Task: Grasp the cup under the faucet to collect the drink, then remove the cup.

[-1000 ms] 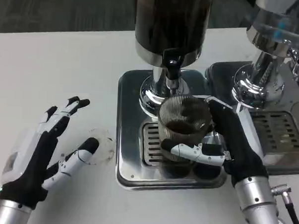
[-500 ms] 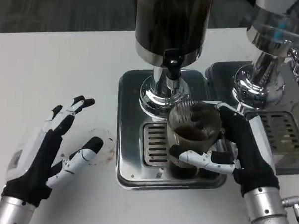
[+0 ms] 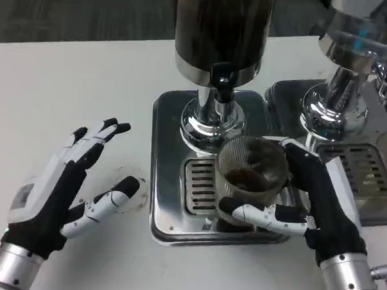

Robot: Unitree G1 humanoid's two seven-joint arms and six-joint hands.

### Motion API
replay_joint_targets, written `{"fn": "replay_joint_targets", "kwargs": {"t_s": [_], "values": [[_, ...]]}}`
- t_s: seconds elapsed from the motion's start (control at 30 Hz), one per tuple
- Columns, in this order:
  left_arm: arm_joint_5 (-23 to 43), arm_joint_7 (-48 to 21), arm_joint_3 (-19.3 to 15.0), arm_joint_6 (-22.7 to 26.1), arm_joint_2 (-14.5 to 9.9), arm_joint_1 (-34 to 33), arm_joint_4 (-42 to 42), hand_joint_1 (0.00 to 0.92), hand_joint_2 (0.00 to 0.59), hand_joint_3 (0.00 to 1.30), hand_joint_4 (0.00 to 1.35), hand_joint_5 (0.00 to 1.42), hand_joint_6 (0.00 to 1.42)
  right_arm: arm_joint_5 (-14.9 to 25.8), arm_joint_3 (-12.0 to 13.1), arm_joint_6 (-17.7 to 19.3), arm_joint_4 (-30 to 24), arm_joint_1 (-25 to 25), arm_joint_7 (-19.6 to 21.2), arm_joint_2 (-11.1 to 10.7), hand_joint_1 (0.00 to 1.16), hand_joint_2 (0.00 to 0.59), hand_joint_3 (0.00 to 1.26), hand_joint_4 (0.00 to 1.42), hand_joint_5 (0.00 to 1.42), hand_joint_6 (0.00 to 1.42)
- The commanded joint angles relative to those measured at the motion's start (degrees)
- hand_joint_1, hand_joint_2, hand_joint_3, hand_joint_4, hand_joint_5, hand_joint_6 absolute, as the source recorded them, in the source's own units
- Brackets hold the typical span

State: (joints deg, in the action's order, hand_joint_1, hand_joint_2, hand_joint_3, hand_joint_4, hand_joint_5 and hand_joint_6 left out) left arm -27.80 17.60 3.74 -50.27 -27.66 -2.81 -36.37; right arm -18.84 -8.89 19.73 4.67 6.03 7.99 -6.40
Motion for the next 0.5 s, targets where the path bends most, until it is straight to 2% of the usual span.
{"fn": "replay_joint_targets", "kwargs": {"t_s": [0.03,0.3,0.5], "values": [[-1.72,-0.49,0.36,0.7,-1.78,1.97,3.09,0.0,0.192,0.16,0.0,0.08,0.0,0.2,-0.25,0.34,-4.02,0.66,-1.06,-0.25,1.0,0.108,0.69,0.73,0.71,0.87],[-5.63,0.19,-1.13,3.07,-4.7,8.37,12.25,0.0,0.186,0.13,0.0,0.02,0.0,0.92,-0.84,-1.26,-9.72,3.57,-5.03,-1.36,1.0,0.108,0.7,0.73,0.72,0.87],[-8.25,1.2,-2.82,7.1,-6.21,13.69,16.91,0.0,0.186,0.09,0.0,0.0,0.0,1.09,-1.03,-2.22,-11.93,5.46,-6.61,-1.01,1.0,0.108,0.7,0.74,0.72,0.88]]}}
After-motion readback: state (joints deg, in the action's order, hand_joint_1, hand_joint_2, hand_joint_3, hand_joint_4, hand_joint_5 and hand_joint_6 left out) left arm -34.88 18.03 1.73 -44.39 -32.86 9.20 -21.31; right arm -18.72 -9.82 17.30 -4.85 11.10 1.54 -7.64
